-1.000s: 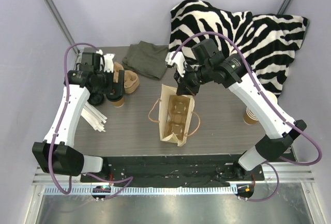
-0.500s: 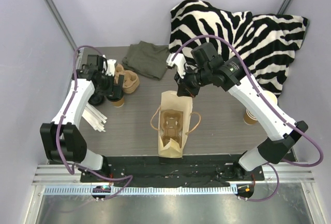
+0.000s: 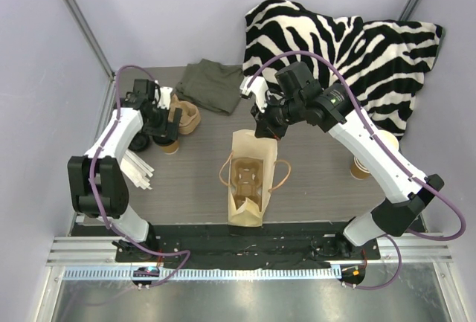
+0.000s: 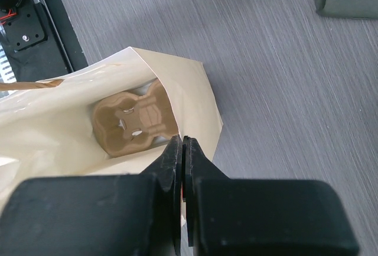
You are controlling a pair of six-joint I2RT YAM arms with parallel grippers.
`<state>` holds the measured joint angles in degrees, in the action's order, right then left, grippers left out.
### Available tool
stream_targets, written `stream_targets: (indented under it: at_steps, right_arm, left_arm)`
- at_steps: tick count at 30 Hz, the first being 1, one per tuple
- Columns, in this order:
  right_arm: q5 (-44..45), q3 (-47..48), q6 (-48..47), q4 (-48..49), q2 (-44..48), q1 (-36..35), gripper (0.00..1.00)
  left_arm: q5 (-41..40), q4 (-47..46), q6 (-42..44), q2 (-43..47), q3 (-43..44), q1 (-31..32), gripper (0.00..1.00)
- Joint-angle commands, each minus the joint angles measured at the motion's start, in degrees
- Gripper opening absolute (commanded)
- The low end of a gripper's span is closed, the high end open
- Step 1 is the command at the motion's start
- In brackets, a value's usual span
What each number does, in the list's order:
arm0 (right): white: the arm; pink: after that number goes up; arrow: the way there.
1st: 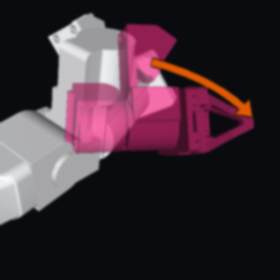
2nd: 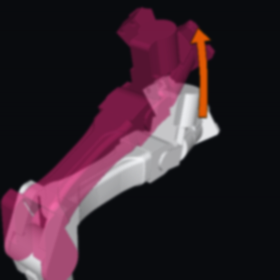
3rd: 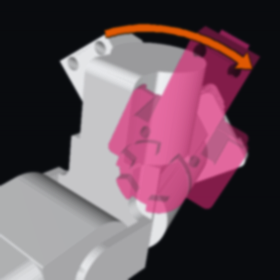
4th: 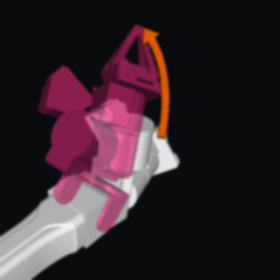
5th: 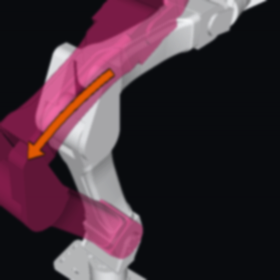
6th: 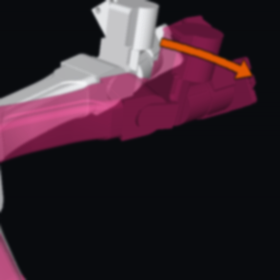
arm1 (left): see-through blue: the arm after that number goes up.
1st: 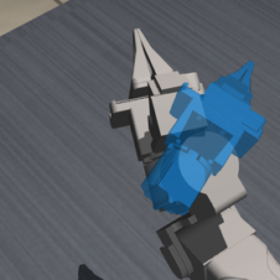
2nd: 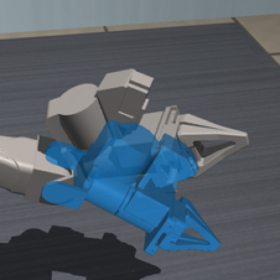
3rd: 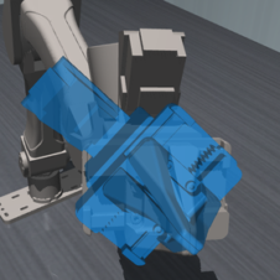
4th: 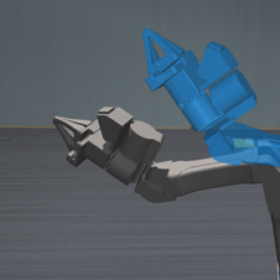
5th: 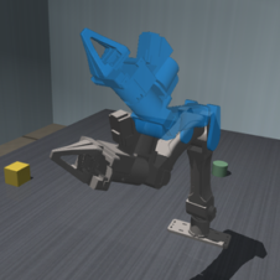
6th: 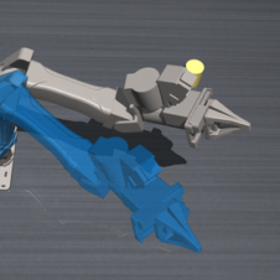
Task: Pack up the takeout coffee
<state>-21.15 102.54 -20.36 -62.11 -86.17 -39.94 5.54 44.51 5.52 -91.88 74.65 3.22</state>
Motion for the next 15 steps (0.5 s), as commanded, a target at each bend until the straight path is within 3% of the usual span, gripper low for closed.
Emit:
stream_targets:
  at_steps: [1, 15]
  right_arm:
    - [0.3, 0.6, 0.5, 2.8, 2.1, 0.0, 0.01]
    - [0.5, 0.8, 0.7, 2.6, 1.5, 0.0, 0.01]
  left_arm:
    - [-0.3, -3.4, 1.2, -1.0, 1.2, -0.3, 0.95]
    - [-0.1, -3.5, 2.1, -2.2, 2.0, -0.4, 0.89]
